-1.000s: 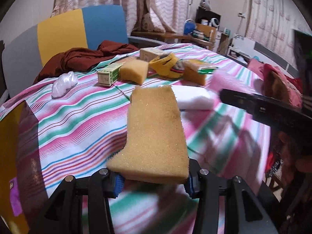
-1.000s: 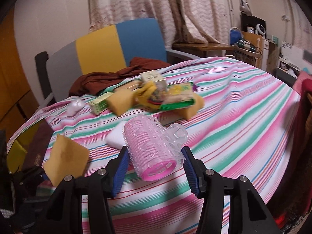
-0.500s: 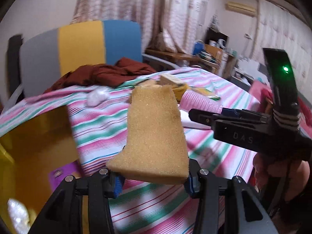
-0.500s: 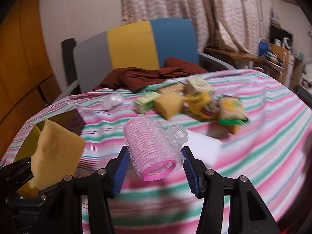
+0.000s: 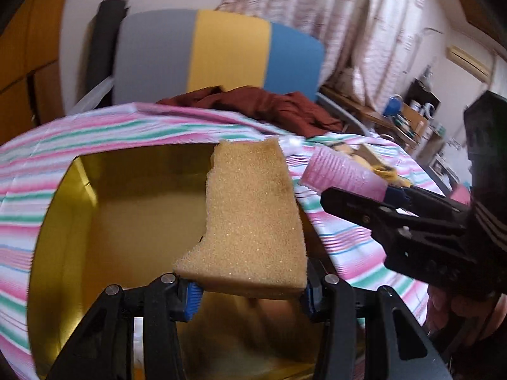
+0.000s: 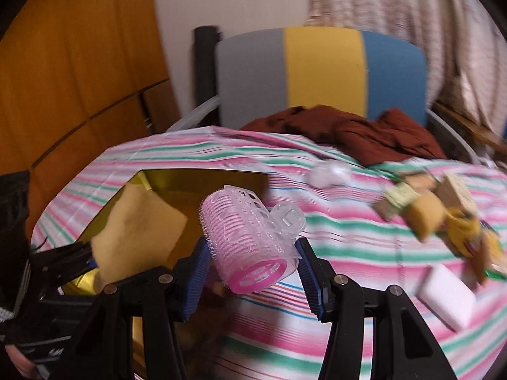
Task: Organize objects
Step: 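Carry the curler and sponge to the gold tray and release them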
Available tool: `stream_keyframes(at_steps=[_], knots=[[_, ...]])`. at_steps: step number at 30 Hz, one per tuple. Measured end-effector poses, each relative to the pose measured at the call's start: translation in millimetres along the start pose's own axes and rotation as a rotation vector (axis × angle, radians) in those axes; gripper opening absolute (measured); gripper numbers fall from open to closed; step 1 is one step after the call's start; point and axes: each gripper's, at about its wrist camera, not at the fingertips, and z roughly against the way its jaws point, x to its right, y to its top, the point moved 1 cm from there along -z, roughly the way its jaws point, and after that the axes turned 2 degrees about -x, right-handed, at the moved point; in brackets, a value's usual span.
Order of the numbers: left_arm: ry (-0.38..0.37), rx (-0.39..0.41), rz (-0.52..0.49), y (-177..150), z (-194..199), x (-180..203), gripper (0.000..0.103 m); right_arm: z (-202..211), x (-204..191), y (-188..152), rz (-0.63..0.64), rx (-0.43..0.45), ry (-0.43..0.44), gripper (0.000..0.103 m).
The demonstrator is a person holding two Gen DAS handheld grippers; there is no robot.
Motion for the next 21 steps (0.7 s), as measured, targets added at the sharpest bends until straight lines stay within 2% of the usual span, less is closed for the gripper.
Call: stream_keyframes(at_steps=[2, 6, 12, 14, 17, 18, 19, 21], knots=[[0.018, -0.009, 0.039, 2, 0, -20, 0.048, -15, -20, 9, 0.036, -0.021, 0.018, 0.055], [0.070, -0.028, 0.103, 11, -5, -61, 0.048, -45, -40, 19, 0.028, -0.070, 0.057, 0.055], [0.132, -0.080, 0.170, 18, -19, -100, 0.050, -80, -47, 24, -0.033, -0.149, 0.087, 0.062], [0.170, -0.091, 0.196, 20, -22, -109, 0.054, -74, -47, 22, -0.045, -0.130, 0.077, 0.075], [0.232, -0.076, 0.243, 23, -21, -120, 0.065, -59, -49, 21, -0.031, -0.086, 0.072, 0.076], [0.244, -0.066, 0.261, 23, -18, -122, 0.074, -55, -50, 20, -0.023, -0.073, 0.069, 0.076], [0.246, -0.056, 0.266, 24, -16, -121, 0.078, -49, -50, 19, -0.014, -0.060, 0.066, 0.076], [0.247, -0.022, 0.268, 25, -8, -119, 0.078, -41, -50, 16, -0.004, -0.042, 0.063, 0.077]])
